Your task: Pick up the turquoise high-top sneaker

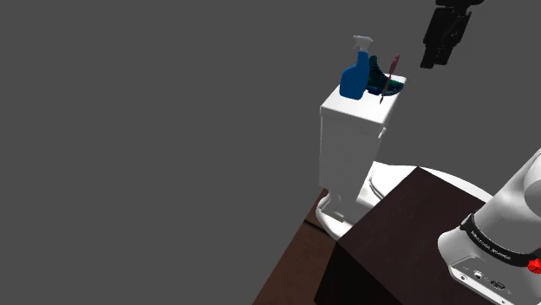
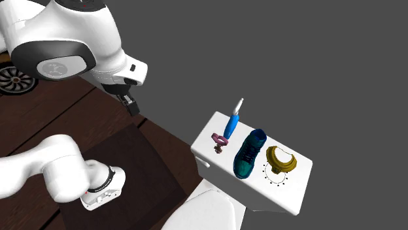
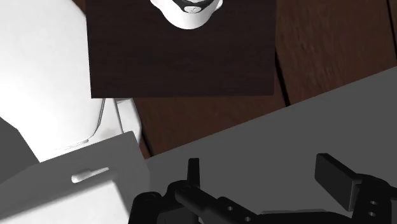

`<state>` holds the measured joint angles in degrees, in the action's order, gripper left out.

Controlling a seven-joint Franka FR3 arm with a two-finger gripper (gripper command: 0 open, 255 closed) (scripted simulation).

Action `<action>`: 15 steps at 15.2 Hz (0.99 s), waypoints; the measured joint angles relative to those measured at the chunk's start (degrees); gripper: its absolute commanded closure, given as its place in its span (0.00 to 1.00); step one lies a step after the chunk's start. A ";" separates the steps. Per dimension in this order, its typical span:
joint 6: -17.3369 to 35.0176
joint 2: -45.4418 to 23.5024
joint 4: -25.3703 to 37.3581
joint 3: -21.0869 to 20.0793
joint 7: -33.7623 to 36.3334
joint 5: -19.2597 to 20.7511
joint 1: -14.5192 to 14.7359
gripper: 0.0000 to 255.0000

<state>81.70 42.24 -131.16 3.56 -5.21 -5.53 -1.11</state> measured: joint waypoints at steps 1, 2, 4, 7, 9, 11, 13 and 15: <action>0.00 0.00 0.00 0.00 0.00 0.00 0.00 0.00; 0.71 -0.39 -0.20 0.43 -0.63 0.46 -0.15 0.00; 3.25 -1.85 -0.77 1.54 -2.37 1.71 -0.52 0.00; 6.89 -3.70 -1.44 3.72 -5.54 3.94 -1.30 0.00; 10.15 -6.02 -1.68 5.56 -8.05 5.48 -1.86 0.00; 13.14 -8.15 -1.59 6.91 -9.96 6.52 -2.20 0.00; 16.46 -11.03 -1.17 8.71 -12.35 7.55 -2.62 0.00; 19.50 -13.36 -0.94 10.24 -14.45 8.36 -3.00 0.00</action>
<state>101.20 28.88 -132.10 13.80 -19.67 2.83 -4.10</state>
